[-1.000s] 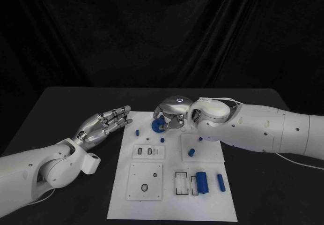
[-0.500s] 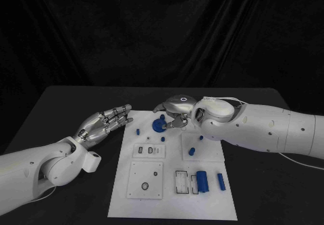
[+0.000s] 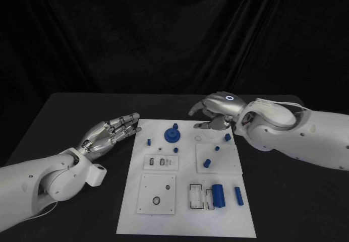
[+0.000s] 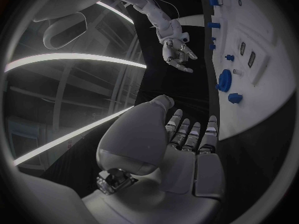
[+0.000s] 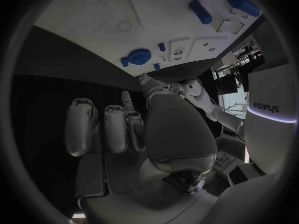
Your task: Assemble the parts on the task board
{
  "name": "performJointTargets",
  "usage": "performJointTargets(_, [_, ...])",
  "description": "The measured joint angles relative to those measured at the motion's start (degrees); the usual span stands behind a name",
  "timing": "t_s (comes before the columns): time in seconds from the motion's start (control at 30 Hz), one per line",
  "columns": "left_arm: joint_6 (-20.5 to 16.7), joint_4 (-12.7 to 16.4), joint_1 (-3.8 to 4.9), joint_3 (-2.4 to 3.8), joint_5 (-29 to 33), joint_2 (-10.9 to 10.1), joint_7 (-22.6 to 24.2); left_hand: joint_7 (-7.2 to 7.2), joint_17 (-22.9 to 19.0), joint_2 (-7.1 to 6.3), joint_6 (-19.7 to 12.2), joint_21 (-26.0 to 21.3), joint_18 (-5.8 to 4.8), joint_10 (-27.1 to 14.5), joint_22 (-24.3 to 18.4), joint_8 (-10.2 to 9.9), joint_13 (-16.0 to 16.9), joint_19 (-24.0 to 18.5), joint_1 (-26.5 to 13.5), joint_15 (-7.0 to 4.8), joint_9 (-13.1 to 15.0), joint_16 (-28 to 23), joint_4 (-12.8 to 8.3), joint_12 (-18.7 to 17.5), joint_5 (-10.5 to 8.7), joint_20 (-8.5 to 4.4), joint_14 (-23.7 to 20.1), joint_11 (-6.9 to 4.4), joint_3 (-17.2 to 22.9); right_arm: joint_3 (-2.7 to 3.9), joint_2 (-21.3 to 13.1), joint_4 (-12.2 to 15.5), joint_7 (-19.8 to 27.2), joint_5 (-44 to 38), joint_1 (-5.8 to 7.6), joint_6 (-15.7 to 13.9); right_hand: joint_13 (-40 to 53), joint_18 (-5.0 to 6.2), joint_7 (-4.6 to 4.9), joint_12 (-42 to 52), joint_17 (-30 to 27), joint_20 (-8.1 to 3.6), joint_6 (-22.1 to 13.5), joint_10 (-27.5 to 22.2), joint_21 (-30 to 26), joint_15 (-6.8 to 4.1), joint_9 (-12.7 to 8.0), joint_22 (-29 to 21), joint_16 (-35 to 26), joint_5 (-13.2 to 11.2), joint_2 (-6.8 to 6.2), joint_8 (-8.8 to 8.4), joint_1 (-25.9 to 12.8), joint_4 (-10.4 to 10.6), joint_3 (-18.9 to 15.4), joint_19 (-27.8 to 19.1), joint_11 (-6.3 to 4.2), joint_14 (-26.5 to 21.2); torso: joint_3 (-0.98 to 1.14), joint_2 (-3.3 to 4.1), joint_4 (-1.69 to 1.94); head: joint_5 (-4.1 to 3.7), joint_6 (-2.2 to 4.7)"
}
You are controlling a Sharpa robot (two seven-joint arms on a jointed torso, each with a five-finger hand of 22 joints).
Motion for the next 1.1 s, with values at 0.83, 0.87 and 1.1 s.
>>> performJointTargets(0.83, [0.0, 0.1, -0.08, 0.0, 0.0, -0.2, 0.0, 0.0, 0.0, 0.0, 0.0, 0.0, 0.0, 0.0, 0.0, 0.0, 0.0, 0.0, 0.0, 0.0, 0.0, 0.0, -0.2, 0.2, 0.0, 0.0, 0.0, 0.0, 0.2, -0.16, -13.8, 0.9, 1.8, 1.2, -6.47, -4.0, 0.0, -1.36, -1.77, -1.9, -1.9, -1.31, 0.7, -0.1, 1.8, -1.65, 0.2, 0.0, -4.2, -3.3, -0.67, -1.71, -1.7, 4.3, -1.9, 0.3, -2.15, -0.2, -0.02, -0.03, -0.25, -0.92, -0.58])
performJointTargets(0.87, [0.0, 0.1, -0.09, 0.0, 0.0, -0.2, 0.0, 0.0, 0.0, 0.0, 0.0, 0.0, 0.0, 0.0, 0.0, 0.0, 0.0, 0.0, 0.0, 0.0, 0.0, 0.0, -0.2, 0.2, 0.0, 0.0, 0.0, 0.0, 0.2, -0.16, -13.7, 0.5, 1.8, 1.2, -6.73, -4.1, 0.0, -1.36, -1.88, -2.3, -2.8, -1.39, 0.6, -0.1, 1.4, -1.74, 0.2, 0.0, -5.0, -3.3, -0.67, -1.83, -1.7, 4.3, -1.9, 0.2, -2.15, -0.3, 0.01, -0.03, -0.29, -0.91, -0.66])
performJointTargets(1.1, [0.0, 0.0, -0.11, 0.0, 0.0, -0.1, 0.0, 0.0, 0.1, 0.0, 0.0, 0.0, 0.0, 0.0, 0.0, 0.0, 0.0, 0.0, 0.0, 0.0, 0.0, 0.0, -0.2, 0.2, 0.0, 0.0, 0.0, 0.0, 0.2, -0.16, -12.7, -1.0, 1.9, 1.5, -7.68, -4.3, 0.0, -1.36, -1.88, -3.1, -5.5, -1.42, 0.6, -0.1, -0.1, -1.95, 0.0, 0.0, -6.8, -1.2, -0.61, -2.24, 0.0, 3.8, -1.4, 0.2, -2.15, -0.1, 0.18, -0.05, -0.27, -1.01, -0.95])
